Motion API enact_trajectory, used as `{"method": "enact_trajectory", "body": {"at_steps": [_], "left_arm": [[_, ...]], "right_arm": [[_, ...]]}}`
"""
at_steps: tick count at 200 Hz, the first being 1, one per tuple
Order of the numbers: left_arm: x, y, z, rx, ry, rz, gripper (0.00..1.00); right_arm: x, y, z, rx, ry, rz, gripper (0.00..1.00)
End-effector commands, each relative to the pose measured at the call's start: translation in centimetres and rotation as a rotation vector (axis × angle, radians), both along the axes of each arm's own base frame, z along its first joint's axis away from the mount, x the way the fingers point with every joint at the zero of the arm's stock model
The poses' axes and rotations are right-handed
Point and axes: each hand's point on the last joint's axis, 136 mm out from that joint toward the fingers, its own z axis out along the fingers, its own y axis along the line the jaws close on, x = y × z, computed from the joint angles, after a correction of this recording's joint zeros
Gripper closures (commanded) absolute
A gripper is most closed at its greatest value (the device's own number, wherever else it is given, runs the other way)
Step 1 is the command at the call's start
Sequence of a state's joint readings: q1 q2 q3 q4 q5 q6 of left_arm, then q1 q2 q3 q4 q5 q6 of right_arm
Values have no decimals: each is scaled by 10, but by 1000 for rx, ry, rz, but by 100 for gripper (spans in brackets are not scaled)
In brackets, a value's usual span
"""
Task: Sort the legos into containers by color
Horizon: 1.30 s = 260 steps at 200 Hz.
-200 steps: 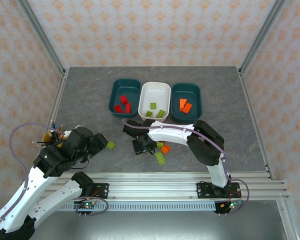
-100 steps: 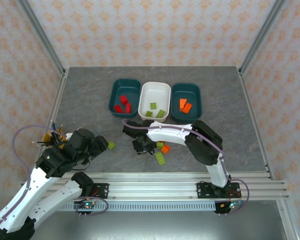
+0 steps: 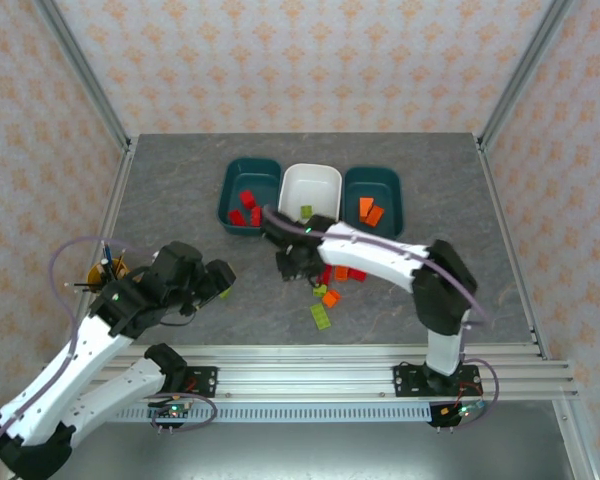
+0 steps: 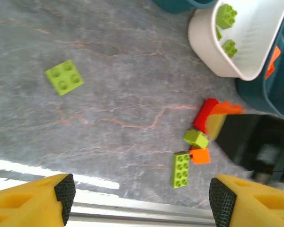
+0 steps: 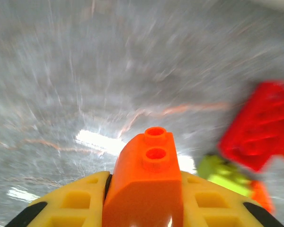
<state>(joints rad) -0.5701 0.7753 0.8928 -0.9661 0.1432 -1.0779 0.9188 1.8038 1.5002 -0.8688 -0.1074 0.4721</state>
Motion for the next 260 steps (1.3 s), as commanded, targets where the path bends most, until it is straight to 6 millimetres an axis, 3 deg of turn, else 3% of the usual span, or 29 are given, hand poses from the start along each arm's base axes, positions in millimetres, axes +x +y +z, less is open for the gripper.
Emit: {"method": "enact_trajectory", "body": {"at_steps": [1,15,34,49,70,94,130,155,180,211,239,260], "left_arm": [[35,-37,39,-72,-124,-103,22],[51,-54,46,-84,-137,-134,22],[70,-77,53,-90,-153,-177,22],[82,-92,56,-87,-158,-205,22],[95,-112,56,-85,-160,-236,22],[103,-127,48,-67,-142,-259,22],[108,-137,35,-40,-116,-275,22],[108,-140,29,-29,-105,-281,23],[106,-140,23,-9,-87,-289,23],[104,-138,19,9,-74,-298,23],[102,-137,13,25,-56,-313,23],[100,-141,8,38,-45,-344,25]], "right_arm": [[38,-64,47,-50,-106,-135,73],[57,-102,53,-89,-118,-231,73],[76,-152,44,-139,-71,-370,73],[88,-177,32,-161,-31,-447,73],[107,-196,12,-178,9,-514,73],[124,-206,-11,-210,51,-558,73],[132,-220,-45,-284,116,-614,73],[135,-226,-55,-303,125,-636,69],[139,-223,-61,-297,142,-633,59],[143,-218,-49,-260,120,-636,45],[149,-210,-22,-204,66,-621,41],[150,-201,10,-148,4,-593,41]]}}
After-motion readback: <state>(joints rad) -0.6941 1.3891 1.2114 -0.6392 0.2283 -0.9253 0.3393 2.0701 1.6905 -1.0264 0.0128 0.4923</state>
